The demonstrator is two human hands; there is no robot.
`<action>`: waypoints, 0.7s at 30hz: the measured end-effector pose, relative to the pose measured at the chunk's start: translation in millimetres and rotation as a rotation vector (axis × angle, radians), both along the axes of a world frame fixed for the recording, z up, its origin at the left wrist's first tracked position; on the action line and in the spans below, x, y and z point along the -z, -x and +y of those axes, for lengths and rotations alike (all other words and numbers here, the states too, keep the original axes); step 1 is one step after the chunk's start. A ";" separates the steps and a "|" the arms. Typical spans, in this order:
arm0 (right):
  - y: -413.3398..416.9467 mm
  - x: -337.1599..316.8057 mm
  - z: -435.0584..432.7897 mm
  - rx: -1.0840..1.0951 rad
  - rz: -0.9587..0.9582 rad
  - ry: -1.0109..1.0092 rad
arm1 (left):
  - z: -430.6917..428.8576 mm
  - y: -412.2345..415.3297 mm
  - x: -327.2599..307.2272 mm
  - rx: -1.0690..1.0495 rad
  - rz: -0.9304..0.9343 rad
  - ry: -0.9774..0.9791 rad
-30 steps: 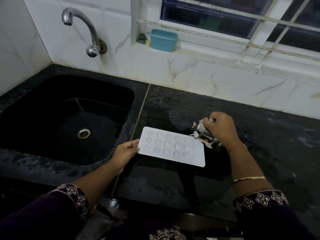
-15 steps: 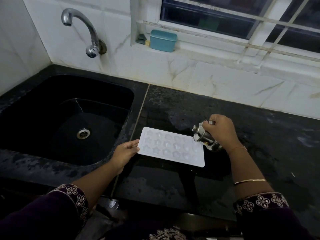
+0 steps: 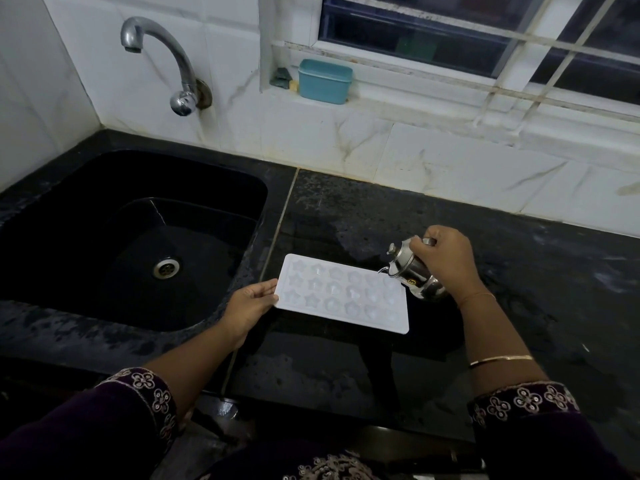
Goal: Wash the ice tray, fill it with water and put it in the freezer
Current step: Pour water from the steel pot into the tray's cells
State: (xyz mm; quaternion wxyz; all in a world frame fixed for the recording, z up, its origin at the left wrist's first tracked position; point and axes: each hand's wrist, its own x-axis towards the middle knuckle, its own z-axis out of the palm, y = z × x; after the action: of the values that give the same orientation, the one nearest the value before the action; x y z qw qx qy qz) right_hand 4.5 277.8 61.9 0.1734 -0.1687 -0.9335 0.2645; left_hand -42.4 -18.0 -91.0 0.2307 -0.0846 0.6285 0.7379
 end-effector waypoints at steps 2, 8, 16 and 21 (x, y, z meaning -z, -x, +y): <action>-3.7 1.3 4.3 0.033 0.018 0.065 | 0.1 -0.1 -0.4 0.001 0.002 0.000; -14.4 9.9 7.6 0.007 0.004 0.098 | -0.3 -2.0 -4.4 0.004 0.010 -0.007; -23.9 16.9 -5.6 -0.053 -0.011 -0.001 | 0.1 -1.3 -2.0 0.014 0.012 -0.013; -22.1 17.8 -10.7 -0.074 -0.009 -0.001 | 0.8 -0.6 -0.5 -0.004 0.016 -0.015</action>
State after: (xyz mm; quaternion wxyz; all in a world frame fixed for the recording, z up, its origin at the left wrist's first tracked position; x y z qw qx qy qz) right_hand 26.7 267.1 44.1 0.1594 -0.1353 -0.9401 0.2693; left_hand -41.8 -17.2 -90.5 0.2247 -0.0780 0.6248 0.7437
